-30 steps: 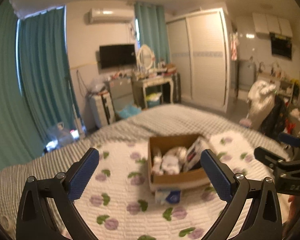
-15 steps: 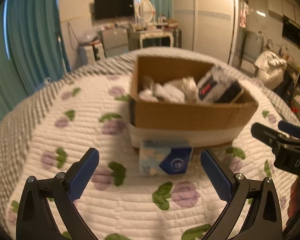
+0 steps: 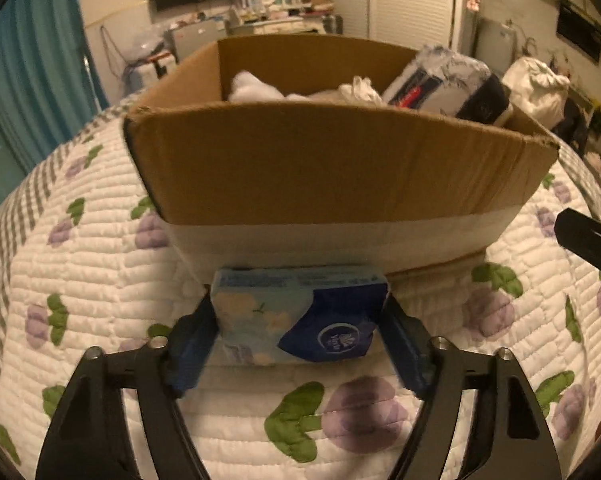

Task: Organize soft objects
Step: 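Grasp the blue-and-white tissue pack with the left gripper, then carry the tissue pack over the box with the left gripper and release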

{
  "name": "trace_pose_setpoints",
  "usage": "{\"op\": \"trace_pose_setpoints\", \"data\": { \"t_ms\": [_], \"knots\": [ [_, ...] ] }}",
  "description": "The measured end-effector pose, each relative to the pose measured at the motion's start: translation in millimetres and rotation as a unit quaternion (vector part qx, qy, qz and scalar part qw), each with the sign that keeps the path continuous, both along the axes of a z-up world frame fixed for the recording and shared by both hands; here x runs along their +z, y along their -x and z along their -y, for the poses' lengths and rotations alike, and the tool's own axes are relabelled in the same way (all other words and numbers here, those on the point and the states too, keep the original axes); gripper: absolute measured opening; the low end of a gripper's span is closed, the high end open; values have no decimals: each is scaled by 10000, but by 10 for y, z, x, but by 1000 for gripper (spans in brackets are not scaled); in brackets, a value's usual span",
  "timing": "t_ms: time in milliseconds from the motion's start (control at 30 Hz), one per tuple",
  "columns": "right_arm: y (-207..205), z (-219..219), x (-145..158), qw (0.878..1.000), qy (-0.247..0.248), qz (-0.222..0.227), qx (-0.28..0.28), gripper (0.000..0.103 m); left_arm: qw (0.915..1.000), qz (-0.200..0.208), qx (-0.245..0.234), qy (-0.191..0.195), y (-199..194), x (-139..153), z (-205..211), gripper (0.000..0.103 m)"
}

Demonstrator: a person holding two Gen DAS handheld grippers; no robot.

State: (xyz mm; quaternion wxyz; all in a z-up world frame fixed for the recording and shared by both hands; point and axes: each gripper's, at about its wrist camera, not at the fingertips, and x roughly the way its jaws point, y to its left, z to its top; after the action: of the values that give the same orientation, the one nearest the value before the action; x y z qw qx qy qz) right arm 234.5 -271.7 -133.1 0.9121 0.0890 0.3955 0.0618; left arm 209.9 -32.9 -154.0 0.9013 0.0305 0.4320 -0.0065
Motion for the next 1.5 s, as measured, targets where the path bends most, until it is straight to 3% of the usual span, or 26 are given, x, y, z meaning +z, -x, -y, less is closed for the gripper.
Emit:
{"op": "trace_pose_setpoints", "data": {
  "t_ms": [200,400,700,967,1100,1233,1367,1500],
  "knots": [
    [75,-69,88,9997,160,82,140,103,9999,110,-109,43,194,110,41,72],
    [221,-146,305,9992,197,206,275,103,9994,244,-27,229,475,431,-42,72],
    [691,-210,1066,9944,373,862,482,103,9954,941,-11,188,828,1244,-54,72],
    [940,-251,1842,9849,497,1520,666,103,9852,1709,-82,83,1007,1939,-34,72],
    [861,-332,2140,9786,645,1759,855,103,9810,1933,-64,134,881,2143,-82,72],
    [573,-387,2243,9767,679,1803,942,103,9778,2097,-36,4,595,2218,-142,72],
    [171,-450,2166,9759,825,1812,896,103,9791,2031,22,94,164,2114,-255,72],
    [-283,-495,1885,9801,776,1607,874,103,9836,1801,81,-32,-255,1844,-262,72]
  ]
}}
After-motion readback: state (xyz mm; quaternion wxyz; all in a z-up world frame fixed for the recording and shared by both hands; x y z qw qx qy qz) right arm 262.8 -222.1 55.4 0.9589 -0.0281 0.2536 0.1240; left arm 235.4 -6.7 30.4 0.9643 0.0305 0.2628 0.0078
